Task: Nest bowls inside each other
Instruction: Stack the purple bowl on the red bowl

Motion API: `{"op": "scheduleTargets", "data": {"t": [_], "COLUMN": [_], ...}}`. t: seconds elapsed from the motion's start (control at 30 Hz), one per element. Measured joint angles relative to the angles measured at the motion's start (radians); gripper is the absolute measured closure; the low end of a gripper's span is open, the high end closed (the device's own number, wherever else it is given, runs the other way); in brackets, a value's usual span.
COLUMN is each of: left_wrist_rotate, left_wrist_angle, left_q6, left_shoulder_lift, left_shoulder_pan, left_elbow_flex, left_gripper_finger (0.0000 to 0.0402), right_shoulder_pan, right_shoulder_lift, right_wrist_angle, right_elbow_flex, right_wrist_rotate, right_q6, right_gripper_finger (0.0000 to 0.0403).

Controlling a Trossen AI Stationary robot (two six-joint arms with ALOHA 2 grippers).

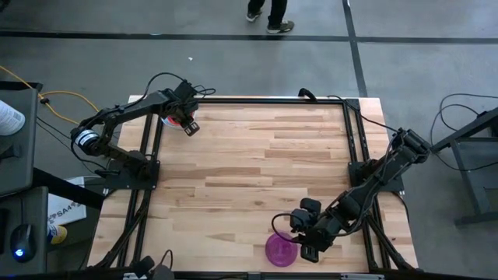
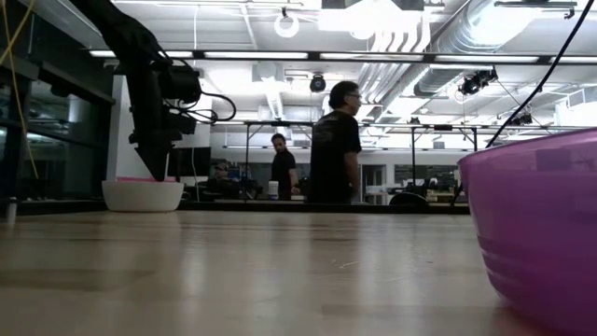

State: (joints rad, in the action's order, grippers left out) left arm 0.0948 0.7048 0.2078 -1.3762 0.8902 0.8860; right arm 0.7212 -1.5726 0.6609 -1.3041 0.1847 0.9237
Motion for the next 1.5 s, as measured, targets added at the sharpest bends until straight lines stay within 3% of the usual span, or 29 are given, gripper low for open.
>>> {"op": "scheduleTargets", "data": {"t": [0.33, 0.5, 0.7, 0.9, 1.1, 1.3, 1.5], "left_wrist_rotate": [-0.003, -0.042, -0.055, -0.050, 0.061, 0.148, 0.192], "left_wrist_angle": [0.088, 0.172, 0.215, 0.157, 0.048, -0.023, -0.032], "left_q6": [0.005, -0.016, -0.122, -0.267, -0.384, -0.470, -0.536], "left_shoulder_lift": [0.075, 0.159, 0.246, 0.263, 0.241, 0.215, 0.202], "left_shoulder_pan": [-0.007, -0.096, -0.366, -0.719, -1.024, -1.210, -1.297], "left_elbow_flex": [0.055, 0.119, 0.122, 0.122, 0.121, 0.121, 0.120], "left_gripper_finger": [0.0330, 0.0330, 0.0330, 0.0330, 0.0330, 0.0330, 0.0330], "right_shoulder_pan": [-0.003, -0.017, -0.061, -0.087, -0.087, -0.087, -0.085], "right_shoulder_lift": [0.000, 0.000, -0.005, -0.006, -0.006, -0.006, -0.057], "right_wrist_angle": [0.000, 0.001, 0.005, -0.007, -0.015, -0.106, -0.172], "right_elbow_flex": [0.000, 0.000, 0.052, 0.087, 0.116, 0.192, 0.210], "right_wrist_rotate": [0.003, 0.026, -0.024, -0.074, -0.081, -0.118, -0.175], "right_q6": [-0.004, -0.009, 0.055, 0.132, 0.220, 0.295, 0.331], "right_gripper_finger": [0.0281, 0.0281, 0.0281, 0.0281, 0.0281, 0.0282, 0.0300]}}
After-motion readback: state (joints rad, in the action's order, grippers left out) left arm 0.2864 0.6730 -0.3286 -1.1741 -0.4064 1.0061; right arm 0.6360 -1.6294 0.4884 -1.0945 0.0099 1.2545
